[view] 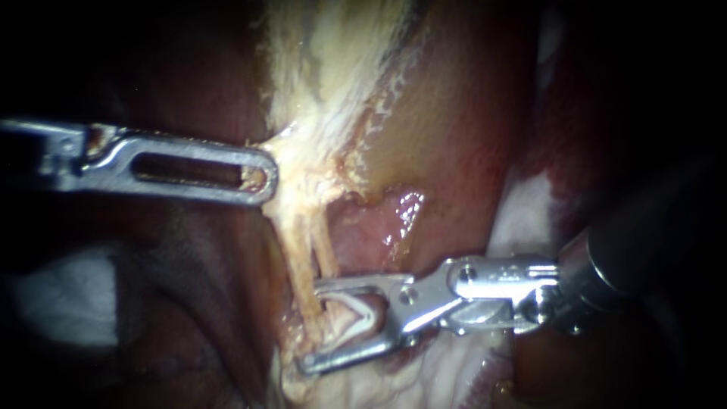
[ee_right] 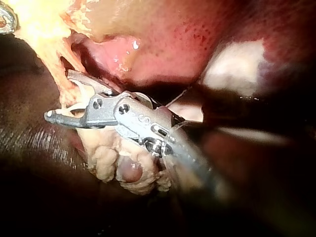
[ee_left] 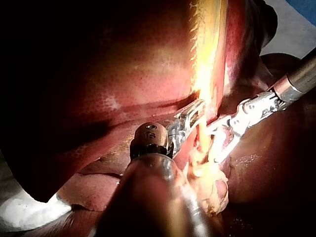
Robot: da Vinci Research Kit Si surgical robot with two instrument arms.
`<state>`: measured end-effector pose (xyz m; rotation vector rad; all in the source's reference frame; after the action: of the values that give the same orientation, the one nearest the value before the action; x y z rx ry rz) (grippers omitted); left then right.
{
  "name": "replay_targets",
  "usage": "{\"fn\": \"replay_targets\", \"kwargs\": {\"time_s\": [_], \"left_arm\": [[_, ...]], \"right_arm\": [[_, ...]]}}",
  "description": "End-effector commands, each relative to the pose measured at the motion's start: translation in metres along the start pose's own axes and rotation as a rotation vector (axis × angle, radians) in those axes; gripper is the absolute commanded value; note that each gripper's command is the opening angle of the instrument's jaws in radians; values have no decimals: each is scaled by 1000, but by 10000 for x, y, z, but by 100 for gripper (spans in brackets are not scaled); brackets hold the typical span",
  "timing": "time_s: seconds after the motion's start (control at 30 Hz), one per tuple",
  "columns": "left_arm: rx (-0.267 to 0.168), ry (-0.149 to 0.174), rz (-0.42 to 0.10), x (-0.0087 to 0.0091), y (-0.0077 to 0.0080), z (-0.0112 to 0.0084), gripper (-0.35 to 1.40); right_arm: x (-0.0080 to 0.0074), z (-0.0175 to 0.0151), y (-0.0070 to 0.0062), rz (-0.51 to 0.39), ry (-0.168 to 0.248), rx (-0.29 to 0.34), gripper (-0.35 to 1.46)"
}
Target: Clipping first clip left tube
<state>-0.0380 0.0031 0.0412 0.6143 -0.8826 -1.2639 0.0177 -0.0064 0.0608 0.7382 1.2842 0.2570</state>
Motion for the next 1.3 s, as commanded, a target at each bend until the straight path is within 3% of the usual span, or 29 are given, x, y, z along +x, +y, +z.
{"fn": "replay_targets", "kwargs": {"time_s": [0.03, 0.2, 0.47, 0.77, 1.3], "left_arm": [[1, 1, 0, 0, 0, 0, -35], [1, 1, 0, -1, 1, 1, -35], [1, 1, -1, -2, 3, 2, -35], [1, 1, -1, -3, 2, 3, -35], [0, 0, -2, -4, 0, 5, -35]], "right_arm": [[1, 0, -1, -1, 1, 7, 57], [2, 6, -1, 6, -1, 23, 56], [-12, 30, 4, 23, -2, 34, 55], [-17, 47, 9, 44, -2, 53, 52], [-14, 50, 14, 58, -1, 52, 39]]}}
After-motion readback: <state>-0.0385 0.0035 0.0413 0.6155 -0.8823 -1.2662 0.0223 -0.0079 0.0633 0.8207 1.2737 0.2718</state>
